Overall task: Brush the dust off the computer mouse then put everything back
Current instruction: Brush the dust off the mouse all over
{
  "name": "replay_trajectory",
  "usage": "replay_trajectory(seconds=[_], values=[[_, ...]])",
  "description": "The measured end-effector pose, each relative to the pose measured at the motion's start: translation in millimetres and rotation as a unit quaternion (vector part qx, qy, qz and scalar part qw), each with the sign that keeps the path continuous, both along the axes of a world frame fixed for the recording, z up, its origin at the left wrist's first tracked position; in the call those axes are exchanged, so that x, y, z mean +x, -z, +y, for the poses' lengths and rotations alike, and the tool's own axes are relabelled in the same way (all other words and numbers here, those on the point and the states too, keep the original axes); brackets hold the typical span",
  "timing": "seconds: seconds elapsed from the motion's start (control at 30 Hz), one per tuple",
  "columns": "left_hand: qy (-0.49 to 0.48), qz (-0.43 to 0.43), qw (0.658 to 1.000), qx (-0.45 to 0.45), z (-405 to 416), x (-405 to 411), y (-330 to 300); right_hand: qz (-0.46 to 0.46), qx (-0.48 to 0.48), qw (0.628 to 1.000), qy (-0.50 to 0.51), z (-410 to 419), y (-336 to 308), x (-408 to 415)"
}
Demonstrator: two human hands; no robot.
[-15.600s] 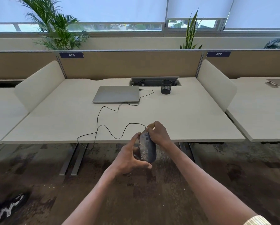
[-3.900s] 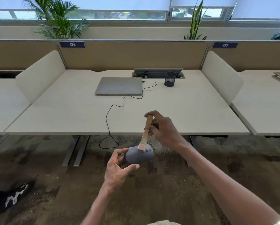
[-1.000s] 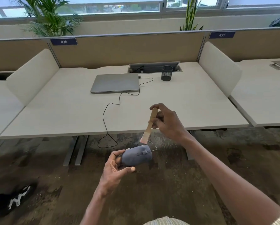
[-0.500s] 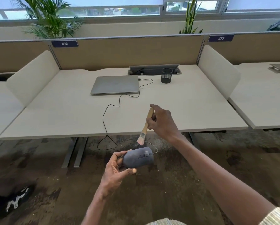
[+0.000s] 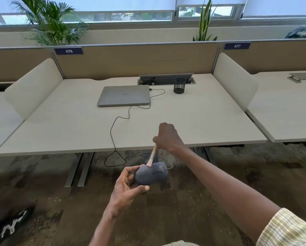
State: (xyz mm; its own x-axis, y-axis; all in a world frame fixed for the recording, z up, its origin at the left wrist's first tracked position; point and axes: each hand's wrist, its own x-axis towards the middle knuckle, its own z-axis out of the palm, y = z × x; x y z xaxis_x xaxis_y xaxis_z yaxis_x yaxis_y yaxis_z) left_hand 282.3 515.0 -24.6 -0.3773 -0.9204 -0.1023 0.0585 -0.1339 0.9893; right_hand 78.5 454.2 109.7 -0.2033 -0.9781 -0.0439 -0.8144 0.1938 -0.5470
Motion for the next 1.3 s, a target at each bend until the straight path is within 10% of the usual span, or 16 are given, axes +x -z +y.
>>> replay_trajectory(seconds=[0.9,1.3], values=[[-0.02,0.014,1.0,0.01,-6.2,0.6,1.7,0.095,-0.035,0.995,0.006,7.4,-7.8,-24.7],[-0.051,-0.007,0.998,-0.019,-11.6,-6.4,2.8,-0.044,-0.188,0.98,-0.042,34.0,-2.8,16.1]])
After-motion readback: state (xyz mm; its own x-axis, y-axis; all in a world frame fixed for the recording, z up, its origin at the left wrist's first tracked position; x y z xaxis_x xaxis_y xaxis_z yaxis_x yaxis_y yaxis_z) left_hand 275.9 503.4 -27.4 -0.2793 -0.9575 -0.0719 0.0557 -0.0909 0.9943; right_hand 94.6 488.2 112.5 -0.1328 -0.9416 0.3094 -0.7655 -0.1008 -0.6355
